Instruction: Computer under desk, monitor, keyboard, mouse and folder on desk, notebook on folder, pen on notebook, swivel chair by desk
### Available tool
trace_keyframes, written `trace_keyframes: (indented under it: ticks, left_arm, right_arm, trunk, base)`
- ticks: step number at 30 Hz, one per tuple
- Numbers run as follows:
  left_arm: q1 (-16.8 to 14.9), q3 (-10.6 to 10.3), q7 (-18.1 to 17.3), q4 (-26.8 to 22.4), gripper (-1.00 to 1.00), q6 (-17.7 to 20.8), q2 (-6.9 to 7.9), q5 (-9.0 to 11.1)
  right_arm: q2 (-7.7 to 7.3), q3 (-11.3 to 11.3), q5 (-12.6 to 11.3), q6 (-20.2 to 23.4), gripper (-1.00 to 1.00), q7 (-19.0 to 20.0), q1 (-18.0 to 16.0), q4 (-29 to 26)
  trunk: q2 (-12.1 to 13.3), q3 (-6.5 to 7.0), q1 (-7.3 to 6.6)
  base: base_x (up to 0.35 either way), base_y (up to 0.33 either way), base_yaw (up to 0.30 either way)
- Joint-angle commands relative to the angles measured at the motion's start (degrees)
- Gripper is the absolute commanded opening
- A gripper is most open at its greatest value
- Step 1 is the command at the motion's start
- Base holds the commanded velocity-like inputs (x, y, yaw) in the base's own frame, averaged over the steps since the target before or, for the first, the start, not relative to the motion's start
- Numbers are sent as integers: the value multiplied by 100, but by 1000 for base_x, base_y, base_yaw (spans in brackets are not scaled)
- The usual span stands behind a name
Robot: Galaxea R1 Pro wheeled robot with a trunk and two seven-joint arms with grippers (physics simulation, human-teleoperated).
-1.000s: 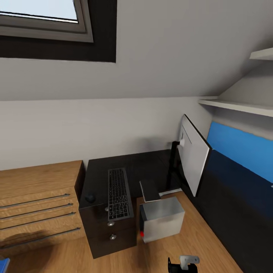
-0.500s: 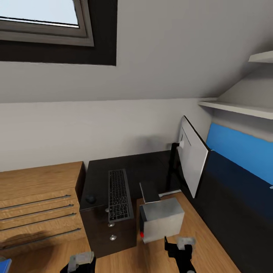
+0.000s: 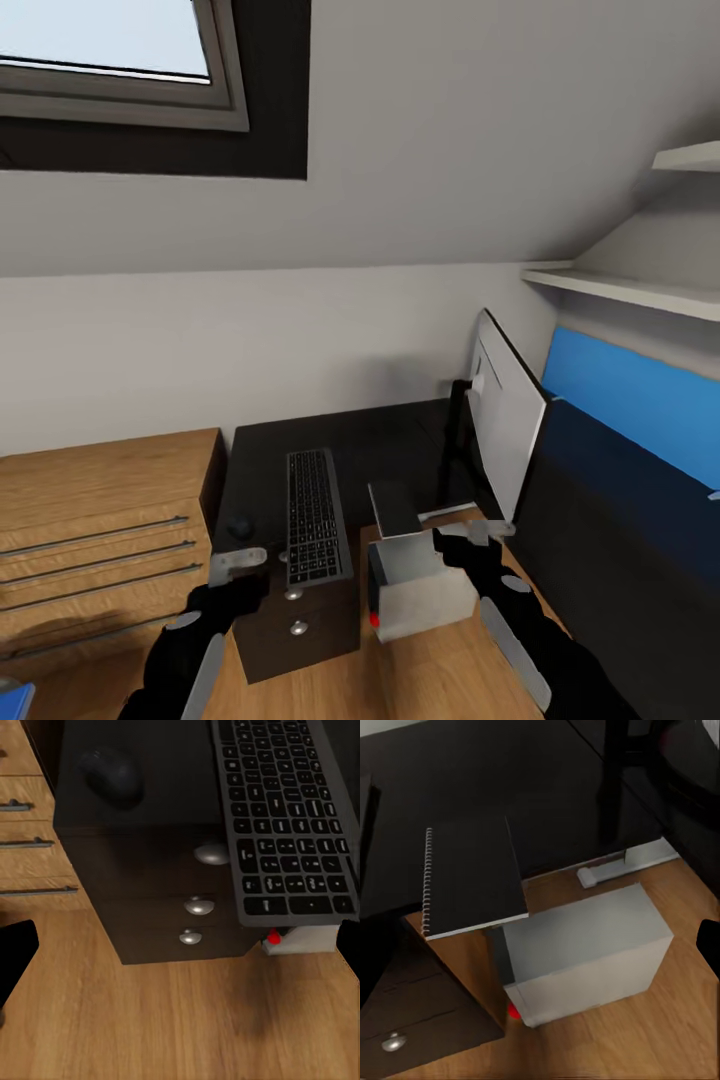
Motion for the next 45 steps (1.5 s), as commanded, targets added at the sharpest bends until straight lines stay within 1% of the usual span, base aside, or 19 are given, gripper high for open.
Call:
trace_keyframes:
  ticks: [1,2,3,4,5,6,8,9,14,18,24,32,38,45]
  left_arm:
    - [-94,-4,53,10,100,49,-2,69]
    - [-126,-1,52,14,100,59,-3,72]
    - [-171,8,48,18,100,71,-7,81]
    - [-187,11,46,19,100,74,-9,85]
    - [-210,11,44,28,100,79,-14,88]
    - [-234,21,41,40,100,84,-11,91]
    - [-247,25,40,44,100,83,-4,87]
    - [-263,29,43,83,100,67,6,78]
    - [-268,29,41,104,100,63,8,78]
    - [-269,30,43,129,100,62,9,75]
    - [-269,30,65,238,100,55,9,66]
    - [-269,34,73,321,100,49,16,58]
    - [-269,32,74,343,100,50,17,57]
    - [-269,34,75,352,100,47,17,57]
  right_arm:
    - [39,-133,-54,312,100,-50,-210,-25]
    - [65,-204,-57,439,100,-49,-321,-21]
    - [143,-331,-57,641,100,-47,-540,19]
    - [184,-380,-58,712,100,-47,-626,44]
    - [262,-452,-58,814,100,-44,-750,86]
    - [380,-514,-58,901,100,-22,-870,138]
    - [425,-533,-62,927,100,-10,-890,155]
    - [458,-553,-74,944,100,141,-871,119]
    - [462,-564,-76,946,100,410,-786,78]
    - [450,-574,-50,945,100,466,-763,75]
    - [443,-577,-32,940,100,463,-760,75]
    - [443,-578,-18,938,100,447,-759,76]
    - [437,-583,-15,938,100,450,-759,76]
    - [430,-591,-15,916,100,453,-759,82]
  trunk:
    - [34,8,-21]
    - [74,26,-43]
    - [74,26,-43]
    - [74,26,-43]
    - [74,26,-43]
    - [74,26,-43]
    - [74,26,-43]
    - [74,26,-43]
    - [74,26,-43]
    - [74,26,-43]
    - [74,26,-43]
    - [74,26,-43]
    - [74,26,-43]
    - [74,26,-43]
  base:
    - [0,0,0]
    - [0,0,0]
    - [0,0,0]
    - [0,0,0]
    - [0,0,0]
    - [0,0,0]
    - [0,0,0]
    - [0,0,0]
    - [77,0,0]
    - [277,0,20]
    - [316,-63,194]
    - [316,-150,254]
    - [254,-155,82]
    - [97,-99,14]
